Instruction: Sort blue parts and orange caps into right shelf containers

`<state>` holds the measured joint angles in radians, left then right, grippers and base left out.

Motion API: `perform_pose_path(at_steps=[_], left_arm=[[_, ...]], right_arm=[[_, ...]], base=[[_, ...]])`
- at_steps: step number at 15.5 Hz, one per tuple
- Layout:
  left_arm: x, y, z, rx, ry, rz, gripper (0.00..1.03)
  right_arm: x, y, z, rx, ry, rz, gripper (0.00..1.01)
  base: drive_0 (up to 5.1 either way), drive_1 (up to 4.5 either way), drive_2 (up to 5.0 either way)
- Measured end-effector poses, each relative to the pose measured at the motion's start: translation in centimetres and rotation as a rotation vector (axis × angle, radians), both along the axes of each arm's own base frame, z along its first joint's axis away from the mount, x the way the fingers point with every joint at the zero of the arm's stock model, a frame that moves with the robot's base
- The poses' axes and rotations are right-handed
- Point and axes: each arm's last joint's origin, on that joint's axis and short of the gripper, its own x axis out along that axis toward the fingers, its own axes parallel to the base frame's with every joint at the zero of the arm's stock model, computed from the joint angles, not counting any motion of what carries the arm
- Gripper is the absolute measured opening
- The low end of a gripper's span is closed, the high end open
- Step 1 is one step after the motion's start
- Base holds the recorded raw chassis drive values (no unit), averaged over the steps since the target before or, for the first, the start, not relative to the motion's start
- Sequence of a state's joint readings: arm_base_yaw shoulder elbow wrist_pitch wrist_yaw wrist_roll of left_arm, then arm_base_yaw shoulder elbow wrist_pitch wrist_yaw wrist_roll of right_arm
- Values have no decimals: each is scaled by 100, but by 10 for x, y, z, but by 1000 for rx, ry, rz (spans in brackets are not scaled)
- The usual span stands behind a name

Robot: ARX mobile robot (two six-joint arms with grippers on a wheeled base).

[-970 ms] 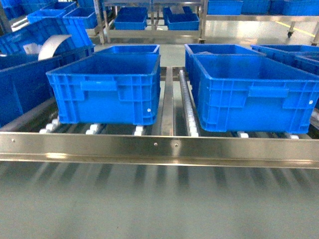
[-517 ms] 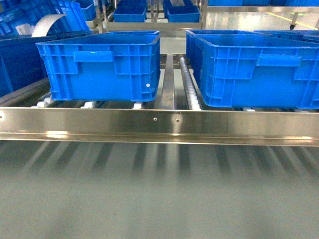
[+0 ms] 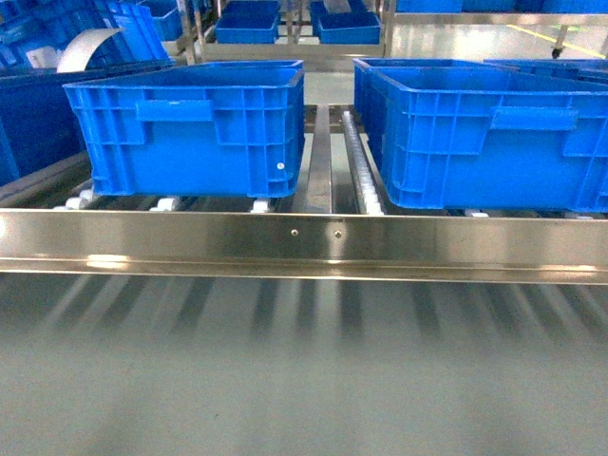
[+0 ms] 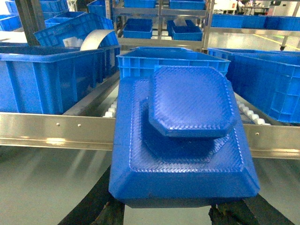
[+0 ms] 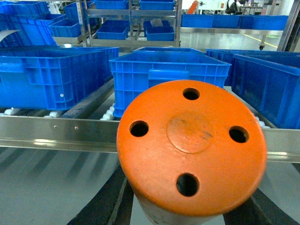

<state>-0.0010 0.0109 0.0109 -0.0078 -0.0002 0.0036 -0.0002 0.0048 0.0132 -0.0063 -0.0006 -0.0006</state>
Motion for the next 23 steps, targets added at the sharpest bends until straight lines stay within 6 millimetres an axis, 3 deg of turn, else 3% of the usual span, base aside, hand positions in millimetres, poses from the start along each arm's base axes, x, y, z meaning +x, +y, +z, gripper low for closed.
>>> perform_pose_path(at_steps=[20,23], left_arm=[[0,0,0,0,-1,0,40],[0,0,0,0,-1,0,40]], right_arm=[[0,0,0,0,-1,0,44],[0,0,0,0,-1,0,44]], base=[[-1,420,-422],[0,0,0]])
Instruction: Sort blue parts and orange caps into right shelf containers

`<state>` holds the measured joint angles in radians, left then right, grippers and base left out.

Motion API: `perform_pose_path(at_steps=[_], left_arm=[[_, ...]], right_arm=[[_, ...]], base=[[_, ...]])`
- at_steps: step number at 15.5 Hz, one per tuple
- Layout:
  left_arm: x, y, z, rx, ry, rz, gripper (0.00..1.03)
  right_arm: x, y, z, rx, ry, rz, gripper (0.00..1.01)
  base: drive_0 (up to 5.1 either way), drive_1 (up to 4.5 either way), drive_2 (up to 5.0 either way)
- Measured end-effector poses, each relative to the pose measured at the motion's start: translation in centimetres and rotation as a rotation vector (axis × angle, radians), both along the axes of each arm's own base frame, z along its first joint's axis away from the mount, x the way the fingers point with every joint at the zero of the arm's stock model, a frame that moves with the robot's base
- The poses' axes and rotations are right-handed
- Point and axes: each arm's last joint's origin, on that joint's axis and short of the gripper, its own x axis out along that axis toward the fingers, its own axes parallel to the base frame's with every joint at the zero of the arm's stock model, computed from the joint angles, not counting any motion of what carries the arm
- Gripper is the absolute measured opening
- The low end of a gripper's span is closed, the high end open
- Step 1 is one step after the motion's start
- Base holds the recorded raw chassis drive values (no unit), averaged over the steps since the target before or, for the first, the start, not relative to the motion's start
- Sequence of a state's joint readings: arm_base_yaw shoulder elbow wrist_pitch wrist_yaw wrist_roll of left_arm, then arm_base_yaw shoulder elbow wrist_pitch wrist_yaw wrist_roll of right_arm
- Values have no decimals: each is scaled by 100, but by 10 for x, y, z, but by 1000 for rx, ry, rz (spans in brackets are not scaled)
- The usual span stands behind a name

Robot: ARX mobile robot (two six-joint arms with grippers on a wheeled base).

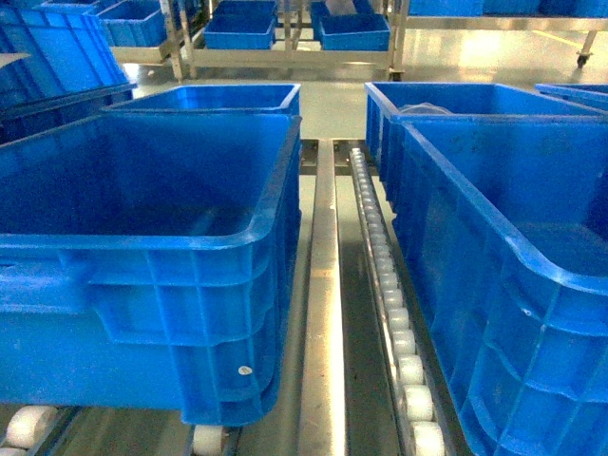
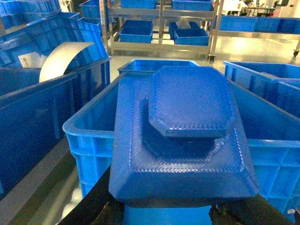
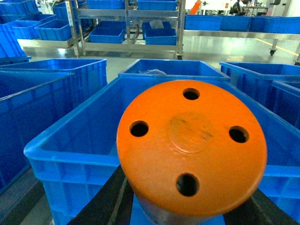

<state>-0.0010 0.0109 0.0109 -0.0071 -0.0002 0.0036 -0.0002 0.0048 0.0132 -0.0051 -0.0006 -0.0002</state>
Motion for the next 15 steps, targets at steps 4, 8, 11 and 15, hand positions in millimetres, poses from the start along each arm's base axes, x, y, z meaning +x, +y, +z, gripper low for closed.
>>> perform_pose_path(at_steps=[4,8,11,15], left_arm=[[0,0,0,0,0,0,40],[0,0,0,0,0,0,40],[0,0,0,0,0,0,41],[0,0,0,0,0,0,41]], right_arm=[[0,0,0,0,1,0,44],[0,0,0,0,1,0,44],[0,0,0,0,1,0,44],[0,0,0,0,1,0,44]], base=[[0,0,0],[0,0,0],[0,0,0],[0,0,0]])
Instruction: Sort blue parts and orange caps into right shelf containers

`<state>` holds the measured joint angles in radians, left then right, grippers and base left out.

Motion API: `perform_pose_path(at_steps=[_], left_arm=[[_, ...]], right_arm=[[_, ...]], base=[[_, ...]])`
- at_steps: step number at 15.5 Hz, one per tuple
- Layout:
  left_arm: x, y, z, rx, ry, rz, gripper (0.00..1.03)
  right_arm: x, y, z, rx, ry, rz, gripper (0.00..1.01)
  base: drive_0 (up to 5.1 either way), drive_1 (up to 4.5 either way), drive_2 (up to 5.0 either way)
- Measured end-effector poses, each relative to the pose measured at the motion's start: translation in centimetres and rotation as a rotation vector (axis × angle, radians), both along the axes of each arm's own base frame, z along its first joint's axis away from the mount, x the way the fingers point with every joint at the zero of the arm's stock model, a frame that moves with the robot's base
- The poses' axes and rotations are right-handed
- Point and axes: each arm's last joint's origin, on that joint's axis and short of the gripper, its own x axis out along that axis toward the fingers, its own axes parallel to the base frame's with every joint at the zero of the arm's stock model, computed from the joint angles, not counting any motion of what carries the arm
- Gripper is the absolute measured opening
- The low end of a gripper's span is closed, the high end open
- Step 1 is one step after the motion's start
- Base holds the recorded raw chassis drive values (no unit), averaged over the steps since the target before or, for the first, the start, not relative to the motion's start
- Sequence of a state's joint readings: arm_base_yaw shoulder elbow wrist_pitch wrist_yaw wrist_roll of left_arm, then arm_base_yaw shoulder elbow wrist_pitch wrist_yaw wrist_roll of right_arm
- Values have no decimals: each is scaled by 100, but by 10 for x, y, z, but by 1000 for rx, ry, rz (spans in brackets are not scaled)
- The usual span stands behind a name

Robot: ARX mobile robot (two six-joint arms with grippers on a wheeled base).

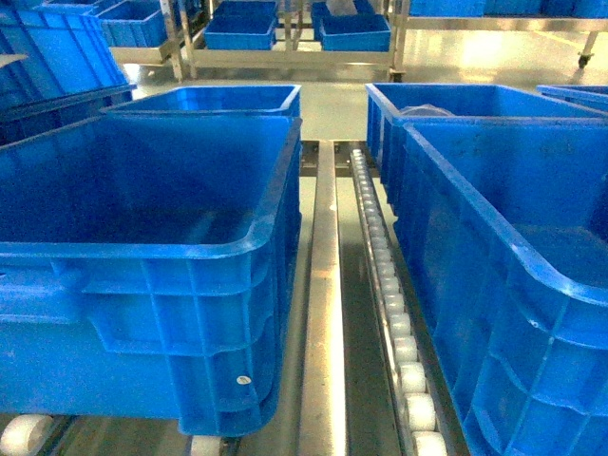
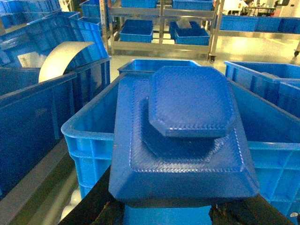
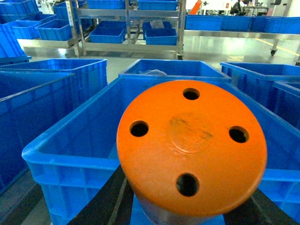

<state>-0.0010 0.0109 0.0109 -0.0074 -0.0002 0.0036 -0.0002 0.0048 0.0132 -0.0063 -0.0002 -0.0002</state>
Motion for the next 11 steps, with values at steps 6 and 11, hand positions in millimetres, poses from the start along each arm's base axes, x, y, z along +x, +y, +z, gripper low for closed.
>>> perform_pose_path(at_steps=[6,11], left_arm=[[0,0,0,0,0,0,41],[0,0,0,0,0,0,40]], right_arm=[[0,0,0,0,0,0,44],[0,0,0,0,0,0,44]], base=[[0,0,0],[0,0,0]])
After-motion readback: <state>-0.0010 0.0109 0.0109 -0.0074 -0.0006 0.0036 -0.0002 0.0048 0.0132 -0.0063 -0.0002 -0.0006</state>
